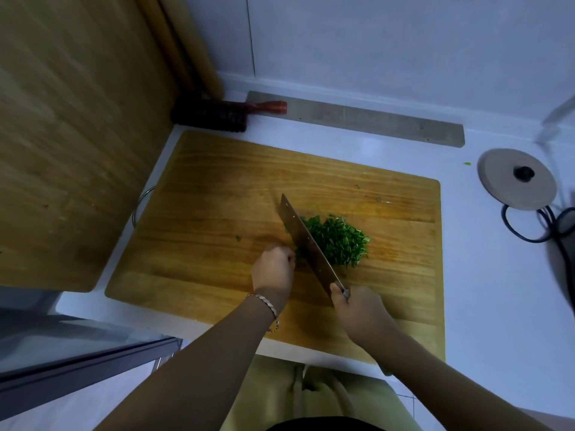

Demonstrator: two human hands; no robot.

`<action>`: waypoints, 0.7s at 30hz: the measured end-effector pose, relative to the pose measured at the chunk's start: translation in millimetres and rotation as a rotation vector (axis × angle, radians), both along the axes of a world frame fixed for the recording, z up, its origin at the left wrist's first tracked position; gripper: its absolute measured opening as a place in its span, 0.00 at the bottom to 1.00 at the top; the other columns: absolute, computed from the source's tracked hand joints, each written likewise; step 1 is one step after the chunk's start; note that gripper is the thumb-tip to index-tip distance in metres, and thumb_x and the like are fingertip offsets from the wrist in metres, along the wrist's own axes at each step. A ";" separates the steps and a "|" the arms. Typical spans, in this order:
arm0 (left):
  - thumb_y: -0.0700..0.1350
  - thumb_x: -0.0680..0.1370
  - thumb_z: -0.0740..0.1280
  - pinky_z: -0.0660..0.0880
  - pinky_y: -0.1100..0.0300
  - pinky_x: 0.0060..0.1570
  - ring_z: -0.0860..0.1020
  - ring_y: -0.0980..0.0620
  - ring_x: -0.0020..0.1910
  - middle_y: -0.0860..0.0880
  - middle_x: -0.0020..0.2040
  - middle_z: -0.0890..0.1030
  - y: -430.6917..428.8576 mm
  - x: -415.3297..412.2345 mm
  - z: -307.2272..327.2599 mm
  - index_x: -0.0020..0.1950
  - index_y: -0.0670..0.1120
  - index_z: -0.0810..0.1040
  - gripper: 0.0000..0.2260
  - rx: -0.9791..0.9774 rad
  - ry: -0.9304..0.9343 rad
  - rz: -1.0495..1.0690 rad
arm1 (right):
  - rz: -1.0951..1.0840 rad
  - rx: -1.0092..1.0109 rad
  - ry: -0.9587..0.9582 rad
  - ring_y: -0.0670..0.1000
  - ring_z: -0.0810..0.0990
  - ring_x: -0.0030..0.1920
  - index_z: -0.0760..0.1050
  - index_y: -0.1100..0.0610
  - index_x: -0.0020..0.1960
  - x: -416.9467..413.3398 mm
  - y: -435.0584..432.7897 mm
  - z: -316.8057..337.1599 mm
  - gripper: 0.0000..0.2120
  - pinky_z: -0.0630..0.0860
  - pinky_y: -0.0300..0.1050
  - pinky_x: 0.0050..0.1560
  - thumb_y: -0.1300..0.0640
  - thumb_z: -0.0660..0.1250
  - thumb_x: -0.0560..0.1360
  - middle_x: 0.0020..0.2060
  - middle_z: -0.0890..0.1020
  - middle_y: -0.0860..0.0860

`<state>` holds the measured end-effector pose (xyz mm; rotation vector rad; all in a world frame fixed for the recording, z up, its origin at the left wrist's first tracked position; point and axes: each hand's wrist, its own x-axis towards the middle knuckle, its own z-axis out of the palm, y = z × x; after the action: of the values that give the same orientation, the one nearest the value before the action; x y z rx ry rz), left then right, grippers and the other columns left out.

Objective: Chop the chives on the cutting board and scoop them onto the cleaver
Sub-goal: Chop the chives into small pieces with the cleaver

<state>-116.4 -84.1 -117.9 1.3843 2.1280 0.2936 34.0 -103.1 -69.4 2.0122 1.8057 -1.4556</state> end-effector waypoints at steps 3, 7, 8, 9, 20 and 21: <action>0.42 0.78 0.64 0.76 0.53 0.48 0.75 0.44 0.53 0.45 0.56 0.76 -4.1 1.5 -4.0 0.52 0.45 0.82 0.08 0.063 0.040 0.006 | -0.025 0.012 0.029 0.46 0.68 0.25 0.69 0.55 0.37 -17.0 15.3 -4.2 0.17 0.63 0.38 0.26 0.48 0.53 0.80 0.27 0.70 0.49; 0.42 0.79 0.63 0.73 0.51 0.52 0.70 0.43 0.58 0.45 0.57 0.75 -10.7 1.7 -6.7 0.55 0.45 0.81 0.09 0.092 0.050 0.030 | -0.152 -0.046 0.112 0.47 0.68 0.25 0.70 0.55 0.37 -14.6 23.7 -6.7 0.17 0.65 0.40 0.27 0.48 0.54 0.80 0.27 0.70 0.50; 0.42 0.79 0.62 0.73 0.51 0.52 0.70 0.43 0.58 0.44 0.57 0.76 -11.4 1.5 -7.2 0.55 0.44 0.81 0.09 0.094 0.039 0.031 | -0.178 -0.059 0.122 0.47 0.68 0.25 0.71 0.55 0.37 -8.5 22.0 -5.4 0.18 0.66 0.40 0.28 0.48 0.54 0.80 0.27 0.70 0.50; 0.42 0.79 0.62 0.73 0.52 0.53 0.71 0.43 0.57 0.44 0.56 0.76 -11.5 0.7 -7.7 0.56 0.44 0.80 0.09 0.100 0.028 0.034 | -0.194 -0.062 0.121 0.47 0.68 0.25 0.71 0.55 0.36 -2.4 19.9 -3.1 0.18 0.66 0.40 0.28 0.48 0.54 0.80 0.27 0.70 0.50; 0.43 0.79 0.63 0.75 0.53 0.50 0.76 0.44 0.51 0.44 0.55 0.77 -12.5 -0.5 -2.3 0.53 0.44 0.81 0.08 0.094 0.033 0.023 | -0.053 -0.033 0.081 0.45 0.68 0.25 0.69 0.53 0.36 1.6 0.6 11.0 0.16 0.66 0.36 0.28 0.49 0.55 0.80 0.26 0.70 0.49; 0.41 0.78 0.62 0.74 0.53 0.52 0.76 0.44 0.52 0.43 0.56 0.77 -12.6 -1.2 -3.3 0.53 0.44 0.81 0.09 0.094 0.027 0.012 | -0.041 -0.041 0.074 0.45 0.68 0.26 0.69 0.54 0.37 -0.4 -0.9 7.8 0.16 0.65 0.36 0.27 0.49 0.55 0.80 0.27 0.70 0.49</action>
<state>-117.6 -96.8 -121.2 1.4361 2.1700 0.3867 33.6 -104.0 -61.6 2.0133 1.7559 -1.5857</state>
